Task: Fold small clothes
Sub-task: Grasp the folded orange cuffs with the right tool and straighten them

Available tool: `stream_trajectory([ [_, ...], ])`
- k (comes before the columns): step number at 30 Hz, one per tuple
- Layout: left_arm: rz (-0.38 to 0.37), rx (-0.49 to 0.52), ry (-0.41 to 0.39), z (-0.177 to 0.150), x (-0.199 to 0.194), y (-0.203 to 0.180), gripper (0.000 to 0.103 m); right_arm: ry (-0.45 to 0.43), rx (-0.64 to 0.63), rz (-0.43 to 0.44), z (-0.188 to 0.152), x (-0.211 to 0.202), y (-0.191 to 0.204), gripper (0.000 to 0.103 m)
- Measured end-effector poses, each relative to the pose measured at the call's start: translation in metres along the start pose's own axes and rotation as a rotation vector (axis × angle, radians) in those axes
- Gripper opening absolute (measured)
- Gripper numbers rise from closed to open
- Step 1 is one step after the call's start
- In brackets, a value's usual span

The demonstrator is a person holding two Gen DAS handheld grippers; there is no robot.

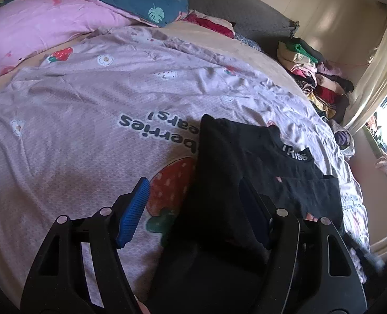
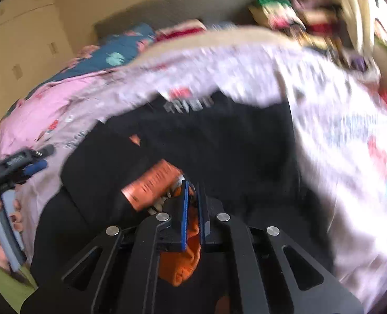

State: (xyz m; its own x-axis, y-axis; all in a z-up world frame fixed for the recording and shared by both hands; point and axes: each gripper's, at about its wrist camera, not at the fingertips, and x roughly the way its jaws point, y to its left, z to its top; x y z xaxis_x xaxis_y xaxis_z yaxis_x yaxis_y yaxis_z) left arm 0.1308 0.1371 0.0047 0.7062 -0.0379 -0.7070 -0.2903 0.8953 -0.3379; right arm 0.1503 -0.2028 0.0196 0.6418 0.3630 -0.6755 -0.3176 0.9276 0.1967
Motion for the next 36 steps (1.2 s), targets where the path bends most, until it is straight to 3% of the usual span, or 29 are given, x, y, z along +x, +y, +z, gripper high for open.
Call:
stream_trajectory([
  [4,0.001,-0.017,0.004,0.001,0.005,0.003,0.062,-0.159,-0.145,0.026,0.044,-0.037,0.019,0.005],
  [8,-0.002,0.009,0.007,-0.001,0.008,-0.005,0.062,-0.237,-0.214,0.002,0.074,-0.053,0.018,0.005],
  [10,-0.001,0.029,0.011,-0.002,0.010,-0.012,0.062,-0.252,-0.211,-0.013,0.073,-0.054,0.010,0.005],
  [21,-0.032,0.164,0.025,-0.002,0.034,-0.069,0.062,-0.098,-0.121,-0.155,0.052,0.007,-0.032,0.005],
  [28,-0.042,0.201,0.060,-0.007,0.051,-0.088,0.061,-0.078,-0.091,-0.165,0.050,0.011,-0.044,0.005],
  [33,-0.037,0.241,0.081,-0.013,0.058,-0.096,0.053,-0.077,-0.094,-0.174,0.050,0.010,-0.045,0.005],
  [36,-0.025,0.256,0.102,-0.016,0.064,-0.098,0.052,-0.095,-0.110,-0.242,0.050,0.009,-0.046,0.000],
])
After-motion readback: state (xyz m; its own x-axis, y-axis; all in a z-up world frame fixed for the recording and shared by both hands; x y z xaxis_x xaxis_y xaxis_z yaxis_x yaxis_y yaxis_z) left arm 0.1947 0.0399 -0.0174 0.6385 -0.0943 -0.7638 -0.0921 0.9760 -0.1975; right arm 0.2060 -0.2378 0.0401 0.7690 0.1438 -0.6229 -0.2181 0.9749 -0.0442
